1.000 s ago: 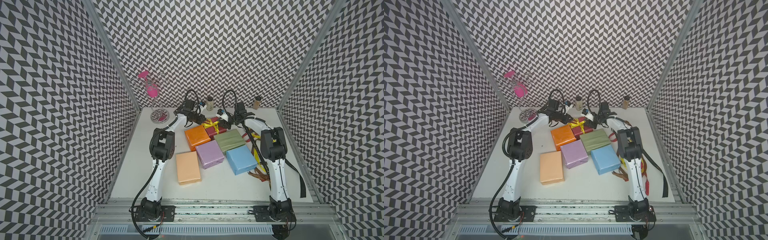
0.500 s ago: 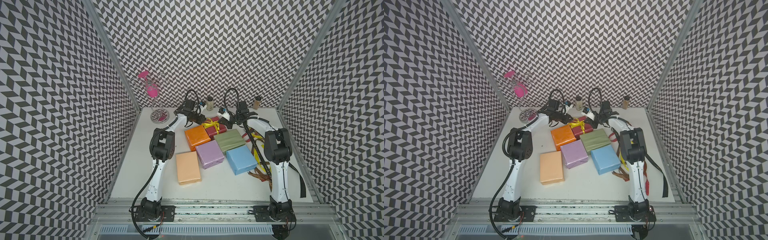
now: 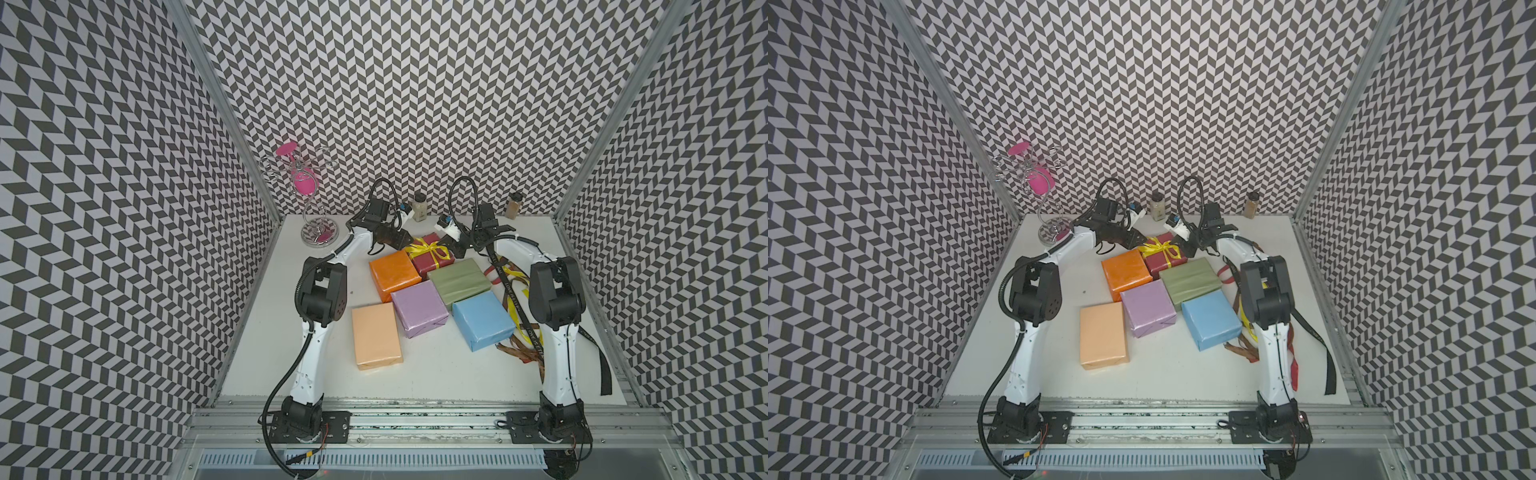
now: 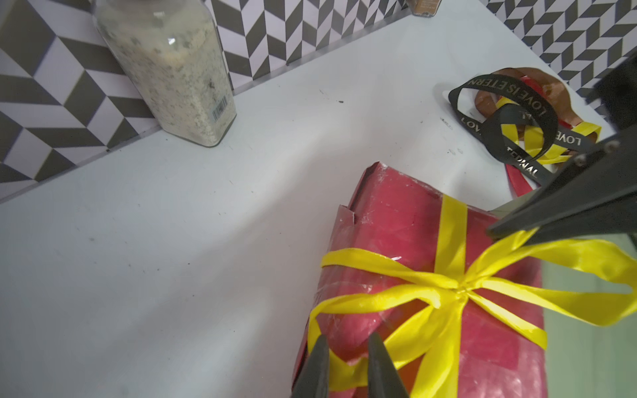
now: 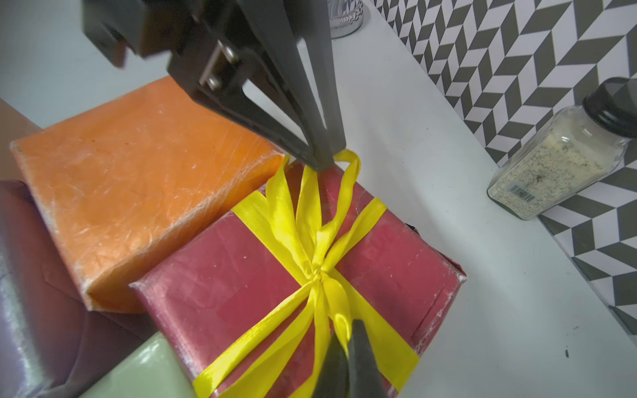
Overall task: Untie the ribbon bows on the gift boxes
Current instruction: Untie the ribbon from the gift box.
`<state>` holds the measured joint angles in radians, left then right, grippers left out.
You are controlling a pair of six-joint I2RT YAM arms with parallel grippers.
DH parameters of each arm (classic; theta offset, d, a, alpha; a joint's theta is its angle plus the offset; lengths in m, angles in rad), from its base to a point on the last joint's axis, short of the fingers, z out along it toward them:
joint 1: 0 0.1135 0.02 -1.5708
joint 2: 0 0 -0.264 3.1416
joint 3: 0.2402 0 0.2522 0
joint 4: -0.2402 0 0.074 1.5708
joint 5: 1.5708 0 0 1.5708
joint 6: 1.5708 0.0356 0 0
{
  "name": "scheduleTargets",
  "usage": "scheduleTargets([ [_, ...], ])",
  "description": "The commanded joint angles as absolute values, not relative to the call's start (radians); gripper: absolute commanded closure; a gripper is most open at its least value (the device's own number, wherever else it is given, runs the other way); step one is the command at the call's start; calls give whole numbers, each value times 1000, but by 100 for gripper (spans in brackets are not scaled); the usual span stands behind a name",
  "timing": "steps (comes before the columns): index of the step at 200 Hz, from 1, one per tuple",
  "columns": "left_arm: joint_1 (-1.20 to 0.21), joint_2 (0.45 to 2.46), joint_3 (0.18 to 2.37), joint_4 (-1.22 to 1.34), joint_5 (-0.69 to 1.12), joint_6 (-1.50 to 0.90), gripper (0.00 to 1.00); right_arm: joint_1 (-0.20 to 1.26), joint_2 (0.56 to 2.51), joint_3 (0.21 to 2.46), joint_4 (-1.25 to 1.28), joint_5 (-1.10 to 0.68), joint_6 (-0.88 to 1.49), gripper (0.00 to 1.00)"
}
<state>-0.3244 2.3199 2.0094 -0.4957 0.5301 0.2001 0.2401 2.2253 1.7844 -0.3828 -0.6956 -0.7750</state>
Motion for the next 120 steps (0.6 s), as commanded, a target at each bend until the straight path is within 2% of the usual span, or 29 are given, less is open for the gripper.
scheduleTargets([
  [1,-321,2236,1986,-495,589,234,77,242,2181,1775,-364,-674,-759,100],
  [23,-321,2214,1960,-500,617,258,77,242,2174,1775,-359,-656,-741,100],
  [88,-318,2172,1886,-430,517,231,81,241,2154,1770,-327,-639,-692,100],
  [120,-293,2136,1833,-356,440,178,68,241,2154,1769,-324,-636,-684,100],
])
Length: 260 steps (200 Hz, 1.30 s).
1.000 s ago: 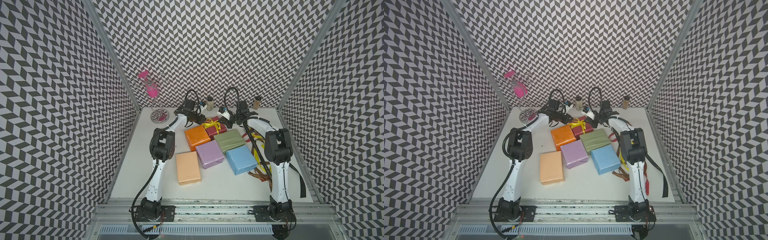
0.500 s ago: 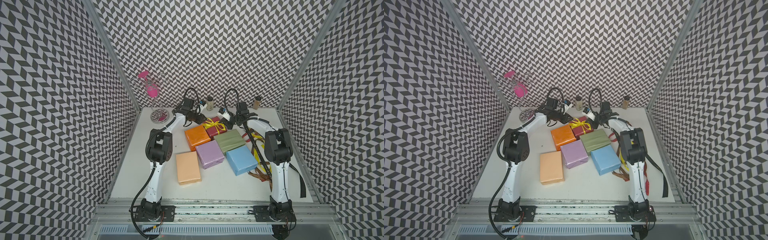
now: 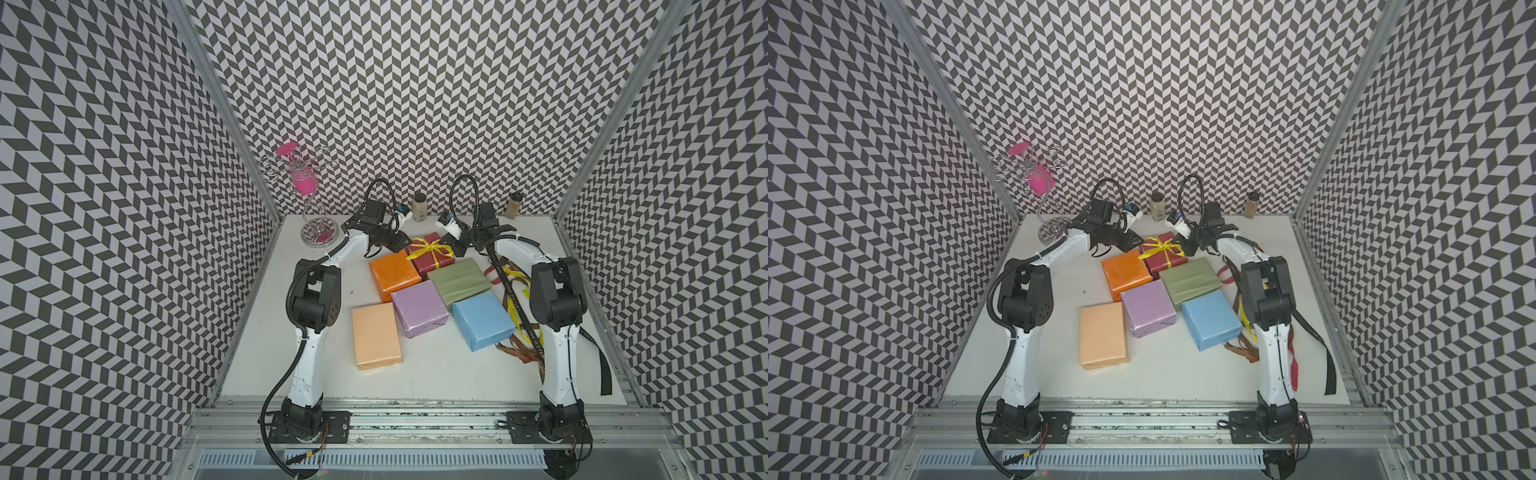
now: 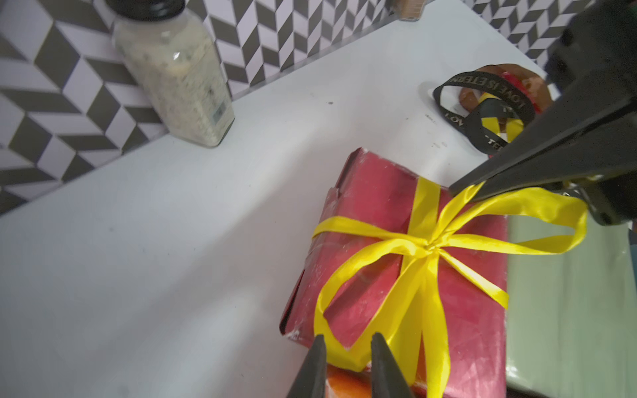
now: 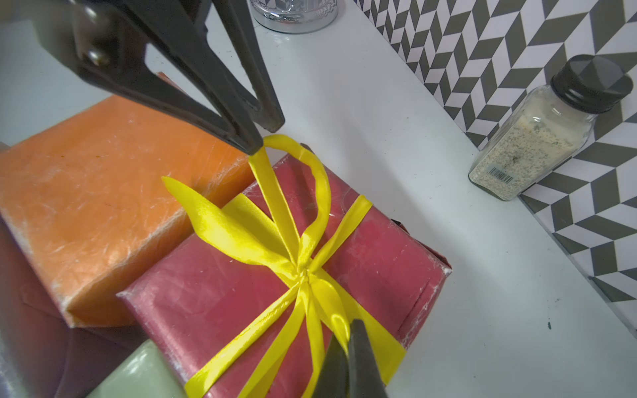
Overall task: Untie the ribbon bows on the gift boxes
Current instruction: Untie the ribbon from the gift box.
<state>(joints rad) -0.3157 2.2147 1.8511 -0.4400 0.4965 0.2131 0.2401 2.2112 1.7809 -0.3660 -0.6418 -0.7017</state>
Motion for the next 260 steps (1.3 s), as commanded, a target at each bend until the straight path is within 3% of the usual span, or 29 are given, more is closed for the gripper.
scheduleTargets([
  [1,-292,2135,1832,-356,443,177,68,241,2154,1769,-324,-635,-683,100],
  [48,-239,2112,1801,-372,591,194,50,241,2153,1768,-315,-640,-668,100],
  [70,-261,2078,1756,-406,621,323,50,241,2151,1768,-307,-645,-660,100],
  [93,-331,2038,1676,-397,515,438,52,241,2148,1769,-306,-643,-651,100],
  [132,-383,2088,1683,-332,326,371,66,241,2130,1758,-311,-647,-649,100],
  [193,-413,2204,1836,-402,321,357,69,241,2096,1729,-316,-646,-655,100],
  [226,-428,2169,1789,-392,383,375,67,241,2097,1724,-311,-650,-642,100],
  [260,-458,2158,1740,-372,356,409,52,241,2103,1728,-313,-653,-630,100],
])
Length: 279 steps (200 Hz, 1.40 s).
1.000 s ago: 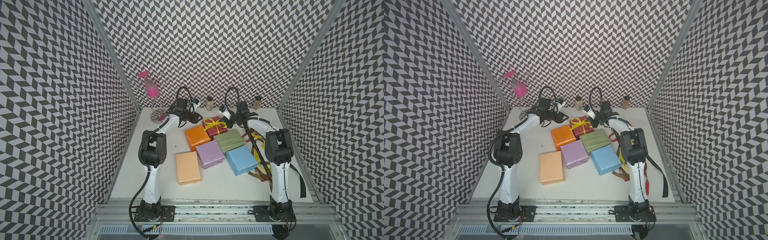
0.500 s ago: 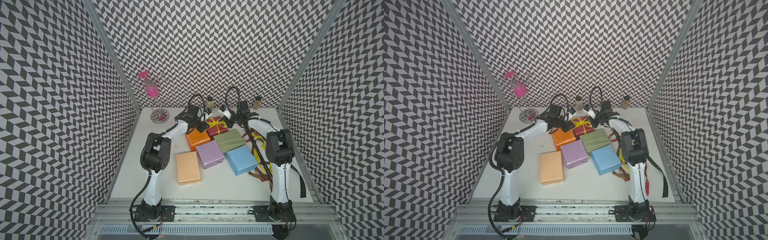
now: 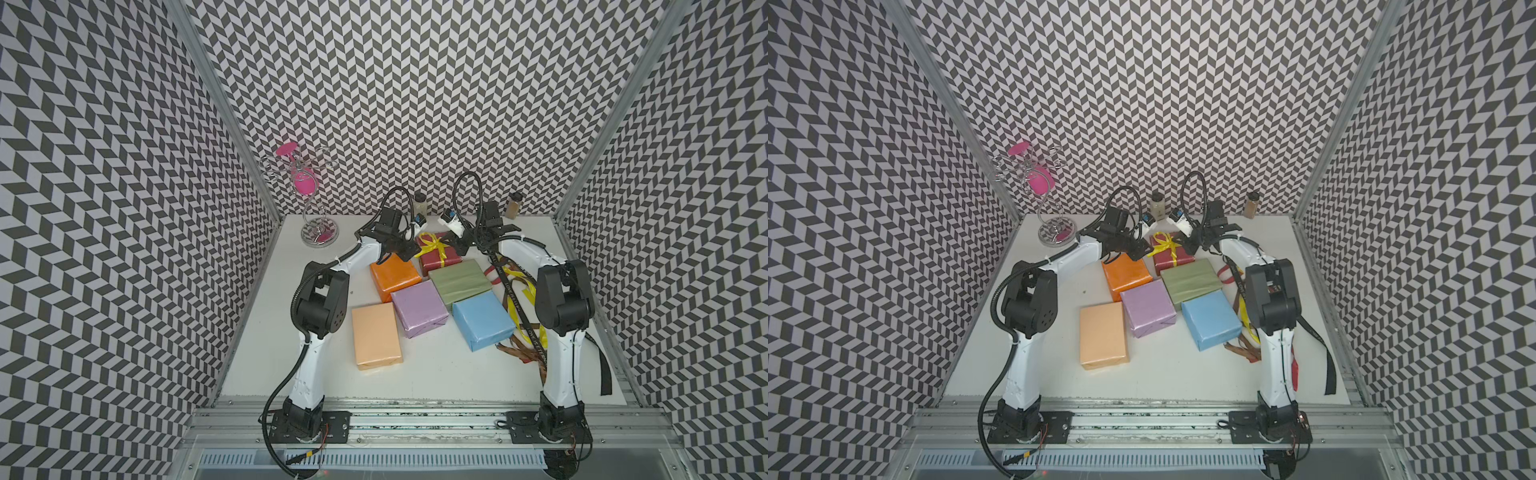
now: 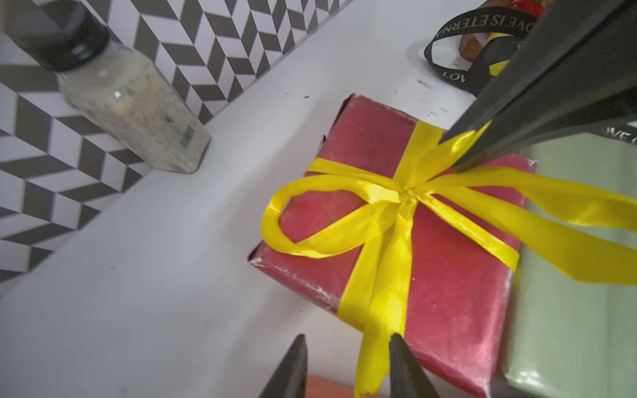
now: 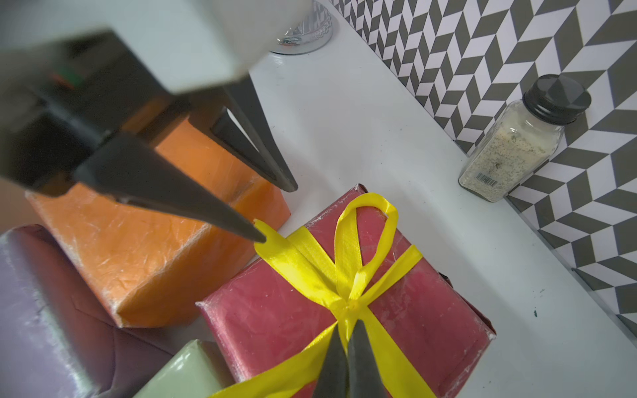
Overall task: Untie the ribbon bows on the gift boxes
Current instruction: Untie the ribbon from the gift box.
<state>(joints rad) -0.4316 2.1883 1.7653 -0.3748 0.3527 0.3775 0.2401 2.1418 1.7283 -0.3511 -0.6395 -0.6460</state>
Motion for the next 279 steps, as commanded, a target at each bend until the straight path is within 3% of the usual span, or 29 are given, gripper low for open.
scheduleTargets([
  [1,-459,2159,1741,-372,355,408,52,241,2103,1727,-313,-653,-630,100],
  [48,-483,2190,1757,-331,295,367,48,240,2103,1726,-327,-659,-632,100],
  [110,-487,2138,1731,-294,421,352,51,241,2107,1720,-337,-675,-629,100],
  [279,-502,2263,1767,-196,405,290,51,239,2093,1726,-383,-700,-602,100],
])
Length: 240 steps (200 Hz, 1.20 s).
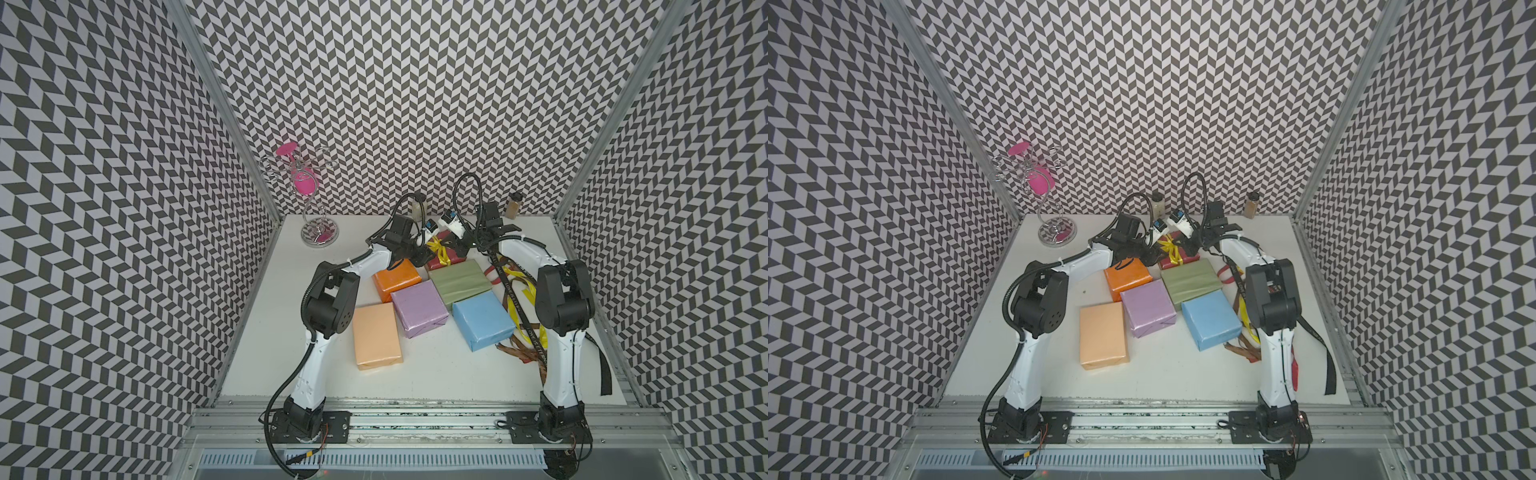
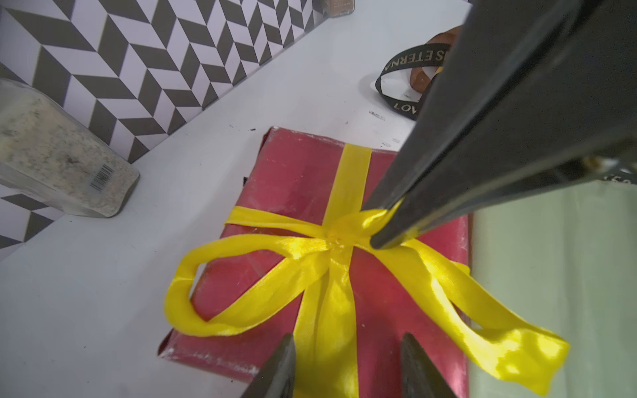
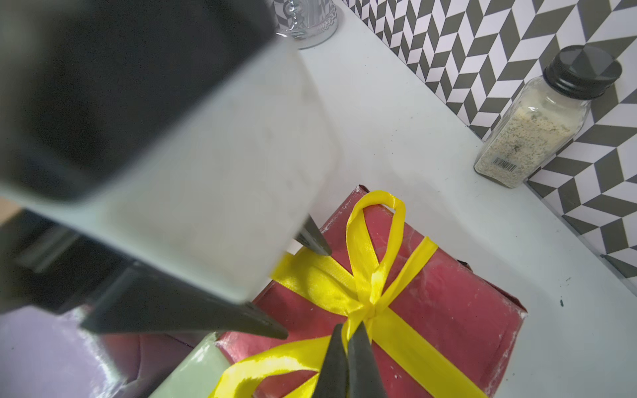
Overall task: Untie the ribbon bows on the gift boxes
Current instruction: Untie the ribbon from the gift box.
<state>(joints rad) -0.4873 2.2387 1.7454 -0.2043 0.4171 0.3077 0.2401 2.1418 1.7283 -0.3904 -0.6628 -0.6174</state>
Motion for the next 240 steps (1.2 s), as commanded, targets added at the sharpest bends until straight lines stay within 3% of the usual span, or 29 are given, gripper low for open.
scheduleTargets([
  [1,-502,2263,1767,-196,403,290,51,239,2093,1726,-384,-700,-601,100],
  [46,-510,2290,1780,-210,318,274,53,234,2069,1727,-393,-700,-597,100],
  [240,-511,2280,1717,-210,297,289,55,125,1806,1808,-315,-683,-479,100],
])
